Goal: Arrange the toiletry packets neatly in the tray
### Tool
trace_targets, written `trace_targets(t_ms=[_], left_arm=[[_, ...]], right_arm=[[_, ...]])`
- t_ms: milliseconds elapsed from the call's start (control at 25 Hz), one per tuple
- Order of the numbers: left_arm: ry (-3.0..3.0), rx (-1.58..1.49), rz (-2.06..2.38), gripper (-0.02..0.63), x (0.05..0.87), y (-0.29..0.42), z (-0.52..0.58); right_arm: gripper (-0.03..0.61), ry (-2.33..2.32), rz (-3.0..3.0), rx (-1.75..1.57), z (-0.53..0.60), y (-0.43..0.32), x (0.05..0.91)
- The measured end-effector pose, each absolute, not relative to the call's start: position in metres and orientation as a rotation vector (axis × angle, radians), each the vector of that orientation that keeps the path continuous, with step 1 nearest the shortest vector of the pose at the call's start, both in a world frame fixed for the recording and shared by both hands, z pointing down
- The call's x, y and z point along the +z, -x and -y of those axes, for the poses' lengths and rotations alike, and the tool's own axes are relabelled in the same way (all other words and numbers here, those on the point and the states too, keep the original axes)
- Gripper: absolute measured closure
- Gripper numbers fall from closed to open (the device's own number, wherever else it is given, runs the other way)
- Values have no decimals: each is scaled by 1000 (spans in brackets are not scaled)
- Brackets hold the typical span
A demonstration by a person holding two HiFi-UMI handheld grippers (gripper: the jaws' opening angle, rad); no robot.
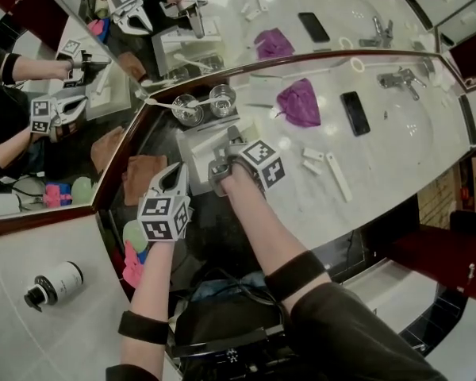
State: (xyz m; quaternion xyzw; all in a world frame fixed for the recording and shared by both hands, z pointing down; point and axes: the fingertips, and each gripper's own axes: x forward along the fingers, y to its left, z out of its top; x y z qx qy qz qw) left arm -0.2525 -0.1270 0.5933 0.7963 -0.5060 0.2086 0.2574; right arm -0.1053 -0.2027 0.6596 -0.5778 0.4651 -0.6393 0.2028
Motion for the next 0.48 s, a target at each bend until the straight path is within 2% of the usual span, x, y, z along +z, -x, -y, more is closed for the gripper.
trace_targets(t_ms=[480], left_arm=[[-2134,567,1374,614,602,265,125]], right_arm=[[410,1633,-1222,-1872,204,118,676]])
